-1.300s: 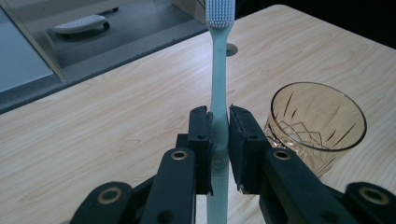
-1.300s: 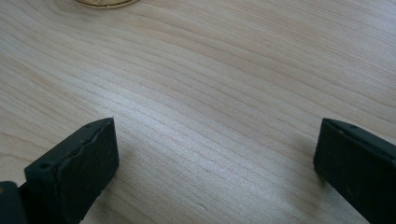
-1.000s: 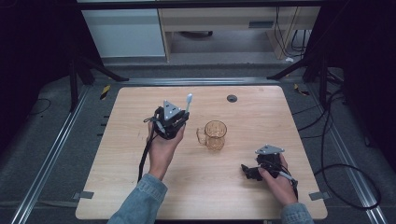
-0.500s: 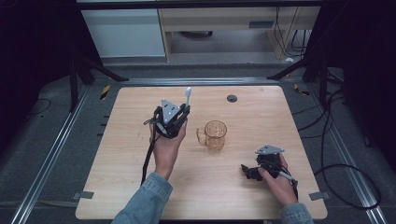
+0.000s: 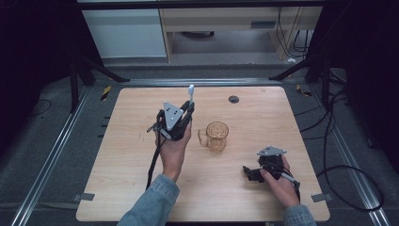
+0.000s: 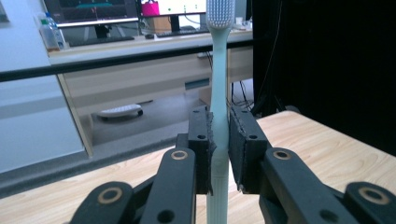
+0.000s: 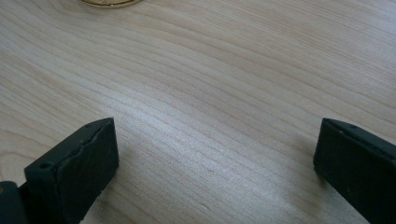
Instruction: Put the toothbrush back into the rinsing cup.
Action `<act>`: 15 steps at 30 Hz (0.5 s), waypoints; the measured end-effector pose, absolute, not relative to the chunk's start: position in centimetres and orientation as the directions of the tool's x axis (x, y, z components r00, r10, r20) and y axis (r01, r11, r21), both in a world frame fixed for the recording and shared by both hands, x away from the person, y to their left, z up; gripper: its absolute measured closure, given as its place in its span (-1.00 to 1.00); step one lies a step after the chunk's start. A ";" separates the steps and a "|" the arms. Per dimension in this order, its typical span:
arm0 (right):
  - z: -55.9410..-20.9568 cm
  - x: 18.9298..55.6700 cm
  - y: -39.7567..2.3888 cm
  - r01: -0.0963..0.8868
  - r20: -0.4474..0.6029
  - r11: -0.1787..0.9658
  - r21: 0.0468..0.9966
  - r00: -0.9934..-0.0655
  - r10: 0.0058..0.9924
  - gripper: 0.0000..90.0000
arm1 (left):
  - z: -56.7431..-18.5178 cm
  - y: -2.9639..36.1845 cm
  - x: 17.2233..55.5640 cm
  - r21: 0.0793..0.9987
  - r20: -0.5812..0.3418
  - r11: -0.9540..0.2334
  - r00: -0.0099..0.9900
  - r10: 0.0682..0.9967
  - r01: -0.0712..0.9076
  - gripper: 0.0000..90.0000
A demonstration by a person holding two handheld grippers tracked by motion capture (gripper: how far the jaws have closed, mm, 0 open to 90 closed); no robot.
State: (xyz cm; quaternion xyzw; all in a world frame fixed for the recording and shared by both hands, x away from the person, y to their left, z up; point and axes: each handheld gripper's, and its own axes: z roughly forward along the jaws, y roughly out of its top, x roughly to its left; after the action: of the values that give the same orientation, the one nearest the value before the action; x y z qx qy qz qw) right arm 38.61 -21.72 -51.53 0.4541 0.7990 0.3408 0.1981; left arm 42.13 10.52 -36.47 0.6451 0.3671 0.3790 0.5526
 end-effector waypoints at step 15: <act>-51.5 38.6 -21.7 0.591 -0.006 0.355 0.724 -0.509 0.861 -0.99 | -36.6 9.6 41.1 0.999 0.044 -0.040 0.399 0.916 -0.019 0.75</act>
State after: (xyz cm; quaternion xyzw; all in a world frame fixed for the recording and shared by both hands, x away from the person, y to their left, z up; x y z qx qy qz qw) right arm 38.61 -21.71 -51.53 0.4545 0.7989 0.3407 0.1979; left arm 41.08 9.61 -36.63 0.5992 0.3741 0.4009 0.5834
